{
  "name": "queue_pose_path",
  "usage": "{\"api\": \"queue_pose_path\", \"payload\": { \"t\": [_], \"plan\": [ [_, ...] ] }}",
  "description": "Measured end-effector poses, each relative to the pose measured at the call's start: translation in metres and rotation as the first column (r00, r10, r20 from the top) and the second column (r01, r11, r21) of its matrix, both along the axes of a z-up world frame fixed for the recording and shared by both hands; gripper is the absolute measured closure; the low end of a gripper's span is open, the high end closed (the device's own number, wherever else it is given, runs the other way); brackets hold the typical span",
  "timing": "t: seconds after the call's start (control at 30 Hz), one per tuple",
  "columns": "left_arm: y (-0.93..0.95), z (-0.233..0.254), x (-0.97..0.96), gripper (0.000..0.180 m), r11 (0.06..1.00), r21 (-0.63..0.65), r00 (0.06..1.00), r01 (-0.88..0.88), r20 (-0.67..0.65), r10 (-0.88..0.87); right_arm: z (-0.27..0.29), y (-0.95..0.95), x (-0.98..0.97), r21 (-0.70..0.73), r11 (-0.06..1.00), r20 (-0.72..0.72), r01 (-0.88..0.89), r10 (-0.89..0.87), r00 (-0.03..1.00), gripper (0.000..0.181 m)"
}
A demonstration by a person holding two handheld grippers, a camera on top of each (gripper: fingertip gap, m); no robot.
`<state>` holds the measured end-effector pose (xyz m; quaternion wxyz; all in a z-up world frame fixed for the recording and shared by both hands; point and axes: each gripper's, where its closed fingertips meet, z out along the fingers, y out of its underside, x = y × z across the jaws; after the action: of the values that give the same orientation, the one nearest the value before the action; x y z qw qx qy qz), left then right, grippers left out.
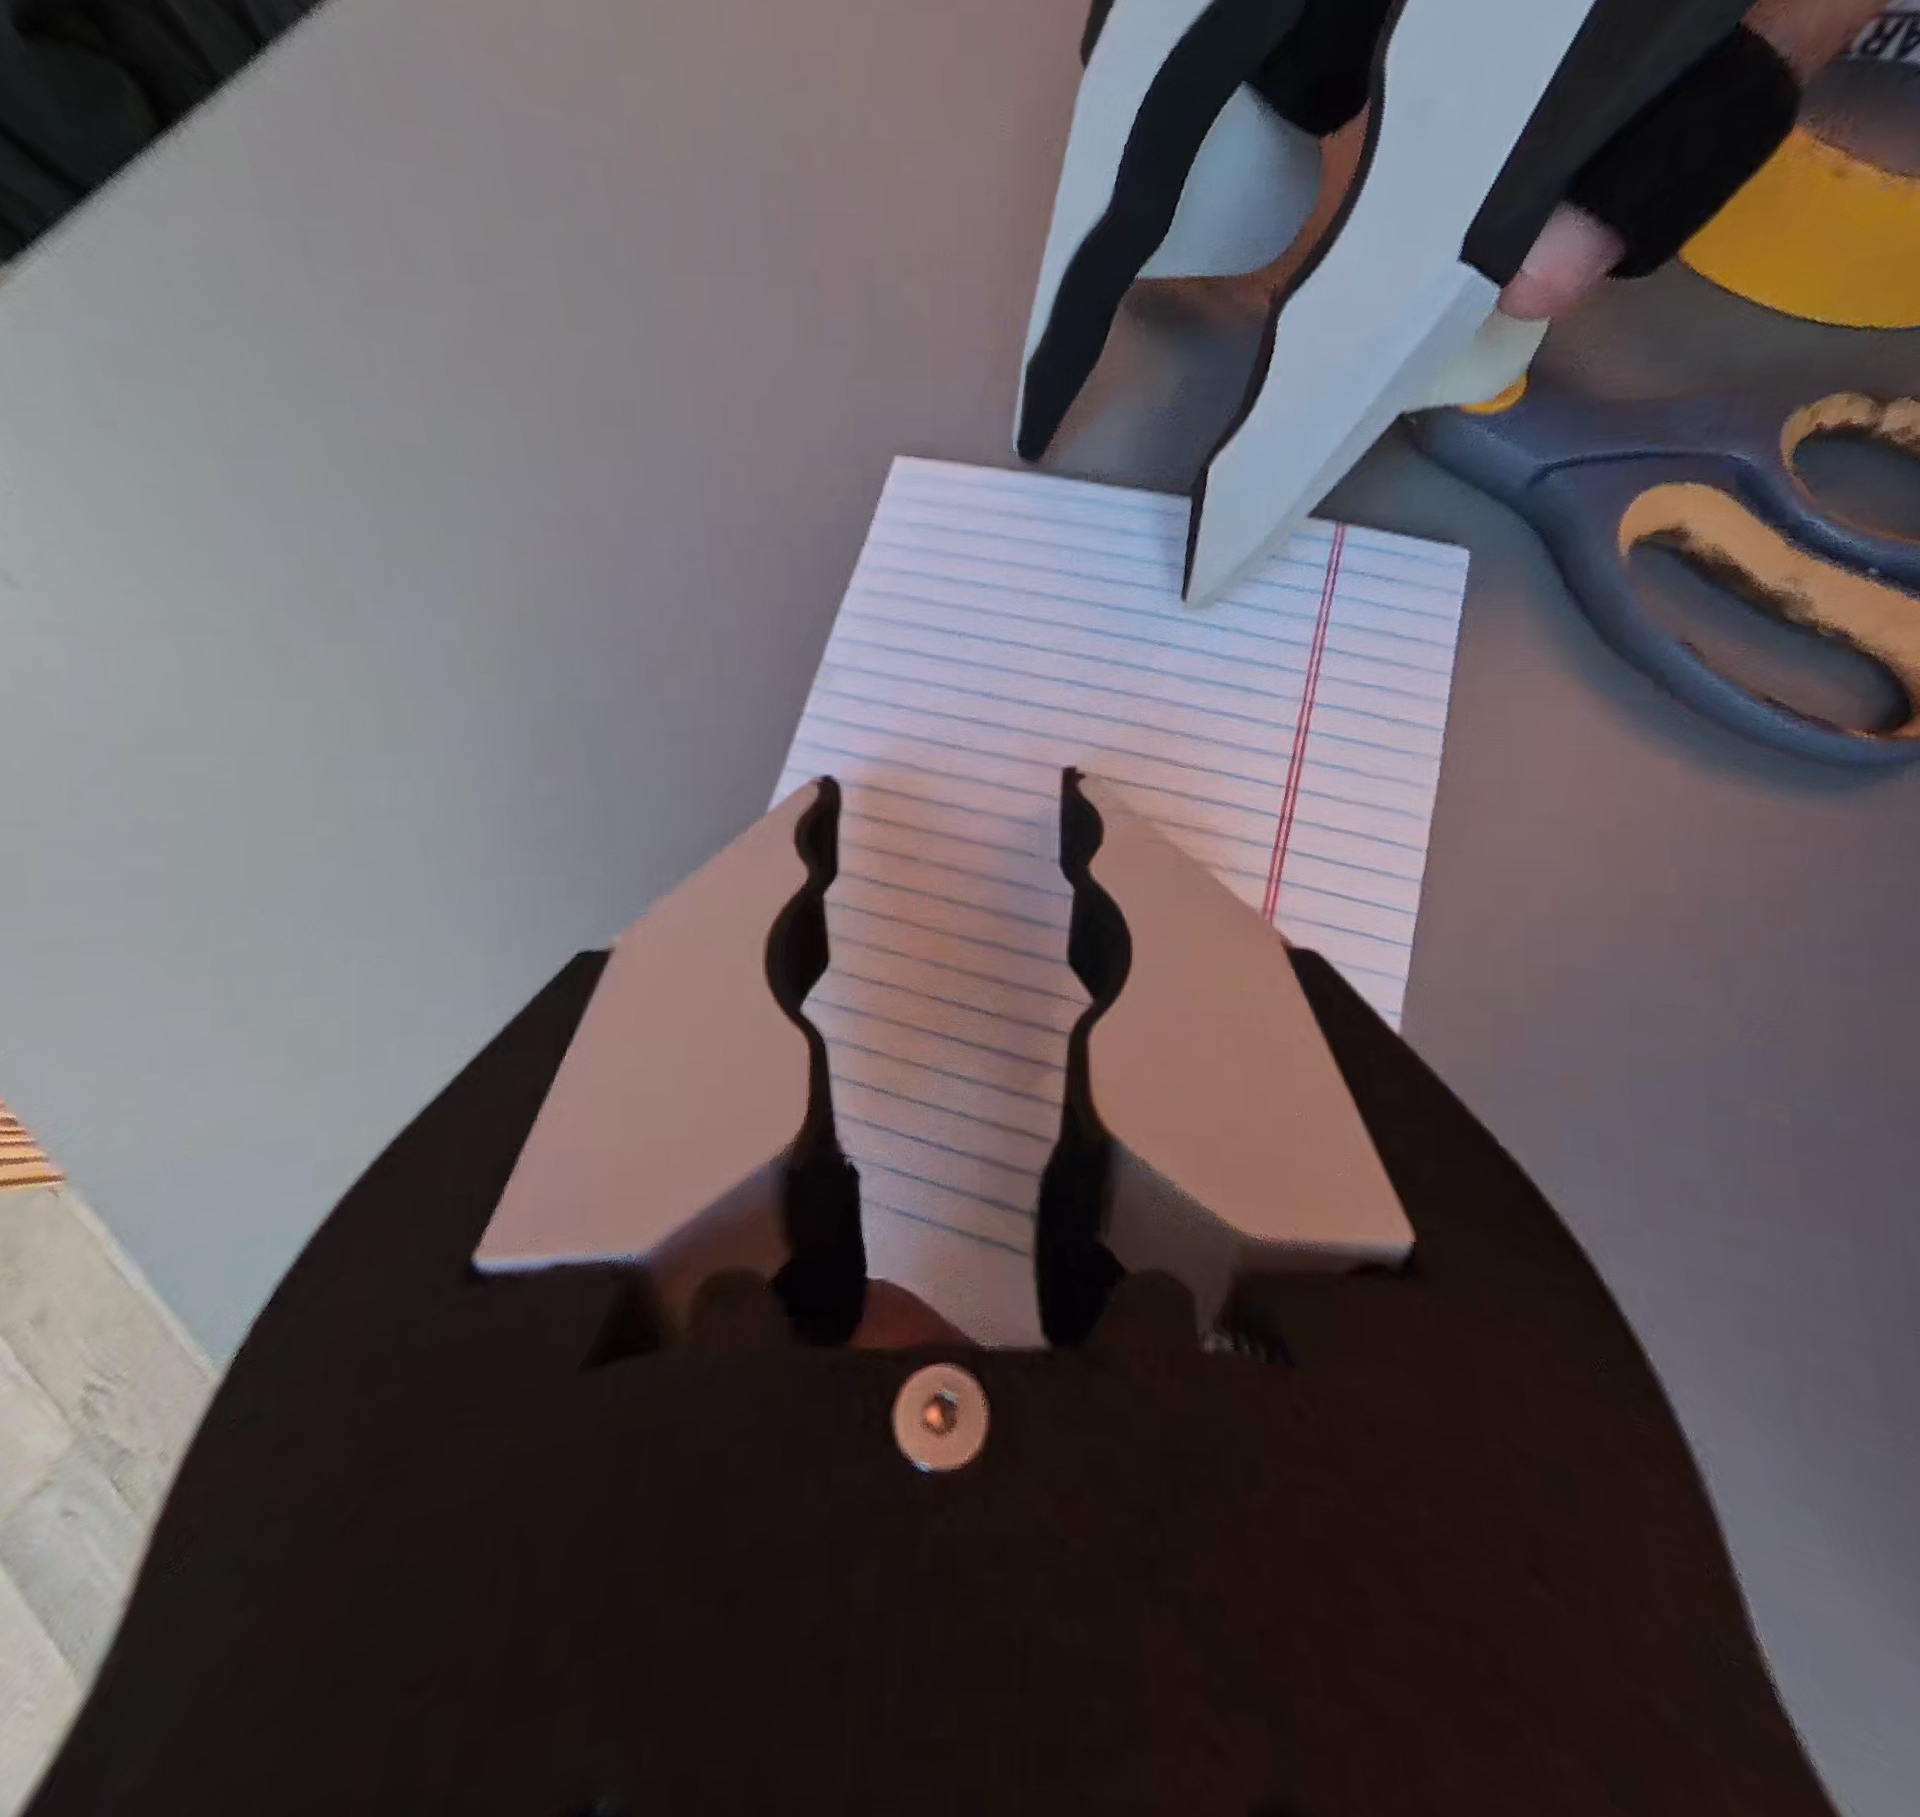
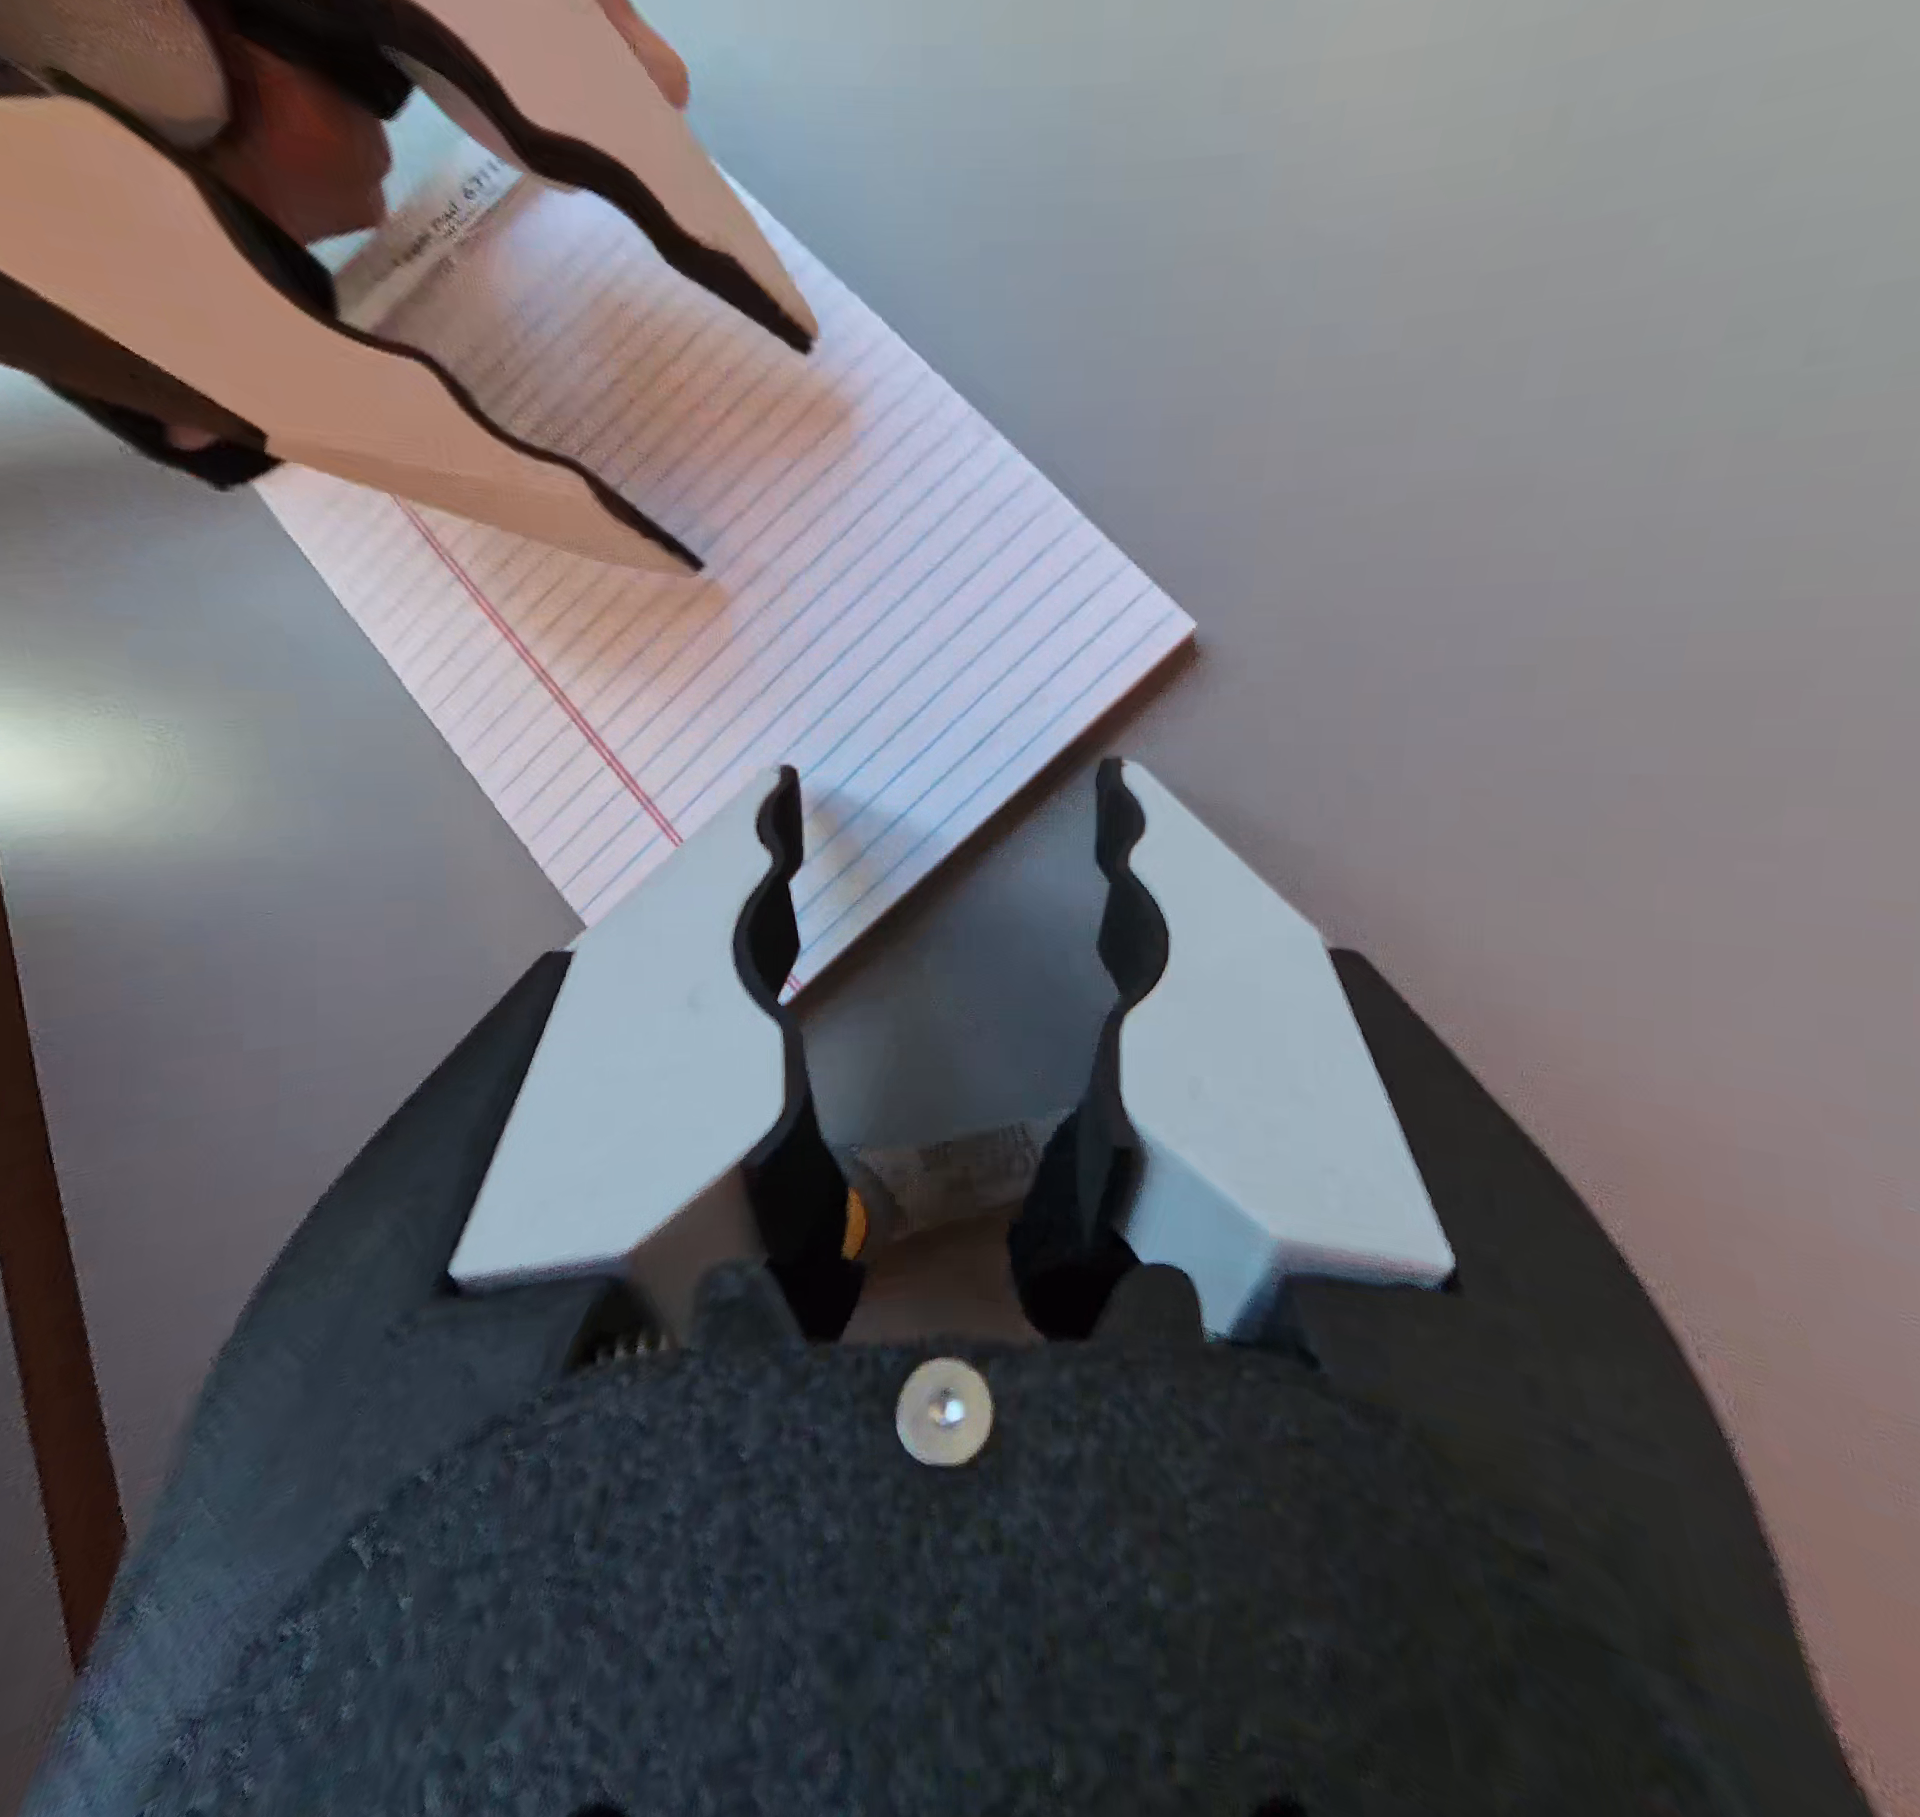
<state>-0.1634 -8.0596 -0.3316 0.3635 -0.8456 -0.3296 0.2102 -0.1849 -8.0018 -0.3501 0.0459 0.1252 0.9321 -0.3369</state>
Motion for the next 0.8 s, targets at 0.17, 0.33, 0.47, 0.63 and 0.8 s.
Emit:
{"api": "queue_pose_path", "payload": {
  "t": [0.17,0.33,0.47,0.63,0.8],
  "plan": [
    [-0.010,-0.008,0.008,0.127,0.999,0.015,0.999,-0.039,0.009,0.039,0.001,-0.003,0.010,-0.027,0.999,0.026,0.039,-0.038,0.999,0.126],
    [-0.009,-0.009,0.007,0.128,0.997,0.040,0.998,-0.068,0.006,0.068,0.012,-0.005,0.008,-0.061,0.995,-0.041,0.085,-0.087,0.995,0.134],
    [-0.009,-0.009,0.007,0.128,0.996,0.046,0.997,-0.080,0.007,0.080,0.039,-0.020,0.019,-0.238,0.962,0.034,0.132,-0.128,0.991,0.150],
    [-0.018,0.006,-0.002,0.134,0.941,0.264,0.977,-0.212,0.093,0.194,0.029,-0.030,0.028,-0.162,0.978,-0.050,0.130,-0.140,0.989,0.178],
    [-0.017,0.036,-0.001,0.140,0.682,0.615,0.905,-0.396,0.388,0.176,0.033,-0.038,0.027,-0.079,0.987,-0.252,0.143,-0.159,0.955,0.181]
  ]
}}
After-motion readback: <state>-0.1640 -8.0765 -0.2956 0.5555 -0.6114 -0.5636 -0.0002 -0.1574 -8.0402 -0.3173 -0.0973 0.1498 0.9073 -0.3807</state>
